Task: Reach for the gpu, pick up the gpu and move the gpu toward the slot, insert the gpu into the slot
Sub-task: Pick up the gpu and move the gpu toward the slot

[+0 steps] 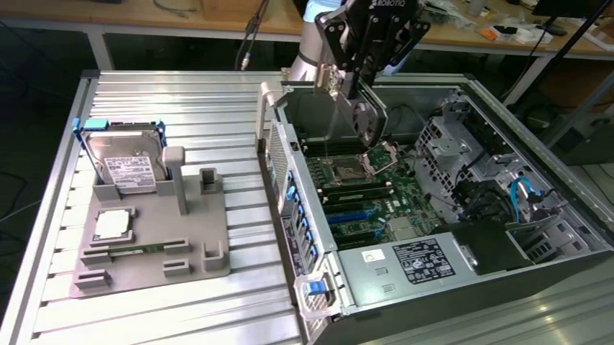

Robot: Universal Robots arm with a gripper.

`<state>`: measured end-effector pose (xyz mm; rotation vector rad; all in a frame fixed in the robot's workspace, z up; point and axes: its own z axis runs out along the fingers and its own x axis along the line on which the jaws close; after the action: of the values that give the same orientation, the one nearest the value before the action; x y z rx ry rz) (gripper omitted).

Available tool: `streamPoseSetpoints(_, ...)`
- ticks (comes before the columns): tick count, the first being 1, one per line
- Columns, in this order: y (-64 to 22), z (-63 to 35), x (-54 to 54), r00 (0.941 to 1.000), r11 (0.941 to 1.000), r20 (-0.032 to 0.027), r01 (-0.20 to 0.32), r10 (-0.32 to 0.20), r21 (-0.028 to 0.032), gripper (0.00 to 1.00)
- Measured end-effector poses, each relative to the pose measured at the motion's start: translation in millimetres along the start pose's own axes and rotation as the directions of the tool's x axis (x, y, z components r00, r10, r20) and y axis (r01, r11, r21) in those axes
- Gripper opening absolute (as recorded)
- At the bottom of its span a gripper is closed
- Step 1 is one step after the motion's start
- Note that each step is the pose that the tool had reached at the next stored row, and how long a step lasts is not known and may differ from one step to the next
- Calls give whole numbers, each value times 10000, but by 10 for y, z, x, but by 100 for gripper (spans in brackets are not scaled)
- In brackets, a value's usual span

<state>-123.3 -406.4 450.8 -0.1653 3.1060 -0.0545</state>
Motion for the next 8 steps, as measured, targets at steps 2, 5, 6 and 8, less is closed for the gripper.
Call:
streamPoseSetpoints(2, -7, 10, -68, 10000, 10000, 1, -1, 1, -1, 27)
streamPoseSetpoints(5, -22, 22, -212, 10000, 10000, 0, -8, 8, 0, 27)
streamPoseSetpoints(6, -25, 25, -236, 10000, 10000, 0, -21, 21, 0, 27)
streamPoseSetpoints(8, -29, 32, -278, 10000, 10000, -3, -88, 88, 2, 27)
